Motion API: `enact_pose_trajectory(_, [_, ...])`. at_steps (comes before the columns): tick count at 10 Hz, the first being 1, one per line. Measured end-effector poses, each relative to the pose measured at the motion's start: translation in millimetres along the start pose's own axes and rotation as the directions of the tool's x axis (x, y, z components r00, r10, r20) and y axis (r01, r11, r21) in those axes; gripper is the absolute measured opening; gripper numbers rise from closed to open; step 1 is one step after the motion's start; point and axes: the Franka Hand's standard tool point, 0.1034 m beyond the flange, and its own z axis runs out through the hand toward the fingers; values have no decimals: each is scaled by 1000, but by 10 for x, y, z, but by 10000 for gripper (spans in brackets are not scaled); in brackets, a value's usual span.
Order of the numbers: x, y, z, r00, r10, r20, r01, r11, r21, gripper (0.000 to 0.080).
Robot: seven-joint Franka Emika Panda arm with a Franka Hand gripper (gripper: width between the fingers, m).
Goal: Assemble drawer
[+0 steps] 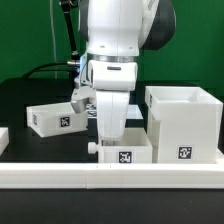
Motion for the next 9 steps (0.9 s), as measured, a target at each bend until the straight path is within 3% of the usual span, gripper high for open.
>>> enact_pose_trajectory(9, [110, -26, -13, 1000, 2, 0, -2, 1000, -7, 42])
